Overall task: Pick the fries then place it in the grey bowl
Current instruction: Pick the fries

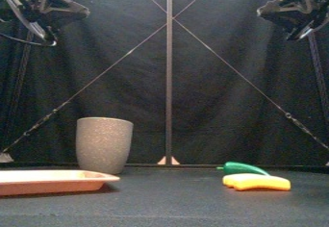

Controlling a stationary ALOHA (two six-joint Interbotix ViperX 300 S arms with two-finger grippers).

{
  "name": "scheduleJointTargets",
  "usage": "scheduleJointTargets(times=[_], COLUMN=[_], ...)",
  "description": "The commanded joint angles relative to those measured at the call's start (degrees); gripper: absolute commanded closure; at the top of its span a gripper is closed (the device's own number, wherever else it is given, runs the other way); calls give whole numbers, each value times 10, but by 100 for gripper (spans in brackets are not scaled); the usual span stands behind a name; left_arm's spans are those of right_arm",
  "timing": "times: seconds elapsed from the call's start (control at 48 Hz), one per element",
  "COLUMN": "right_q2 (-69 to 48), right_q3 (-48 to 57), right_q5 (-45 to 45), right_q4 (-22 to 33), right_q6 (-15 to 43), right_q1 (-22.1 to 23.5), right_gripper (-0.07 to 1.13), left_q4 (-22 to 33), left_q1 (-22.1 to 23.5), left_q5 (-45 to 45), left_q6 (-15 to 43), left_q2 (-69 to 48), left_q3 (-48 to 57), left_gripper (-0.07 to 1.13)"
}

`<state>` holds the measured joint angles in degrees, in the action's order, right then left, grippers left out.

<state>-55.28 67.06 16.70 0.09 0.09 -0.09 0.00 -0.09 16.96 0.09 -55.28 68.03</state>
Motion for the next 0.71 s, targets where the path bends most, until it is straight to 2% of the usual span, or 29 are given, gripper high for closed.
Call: scheduleJointTargets(times=[0.021, 0.208, 0.354, 0.458, 0.583, 0.688, 0.708], right_q2=[27, 145, 226, 259, 269, 270, 270], right_q3=[-18, -63, -104, -123, -132, -136, -137], right_q5=[5, -3, -69, -99, -86, -69, -69], right_q4=[2, 3, -2, -27, -76, -91, -92], right_q6=[-1, 3, 5, 14, 23, 25, 25], right_q1=[15, 37, 37, 34, 33, 33, 33], right_gripper=[102, 101, 95, 73, 33, -1, -4], left_q4=[0, -1, 0, 2, 2, 1, 1], left_q1=[-7, -11, -17, -17, -17, -18, -18], left_q5=[26, 40, 40, 40, 39, 40, 40], left_q6=[-1, 0, 0, -2, -2, -1, 0], left_q2=[17, 37, 49, 49, 49, 49, 49], left_q3=[-25, -37, -36, -36, -33, -37, -38], left_gripper=[107, 105, 105, 105, 105, 105, 105])
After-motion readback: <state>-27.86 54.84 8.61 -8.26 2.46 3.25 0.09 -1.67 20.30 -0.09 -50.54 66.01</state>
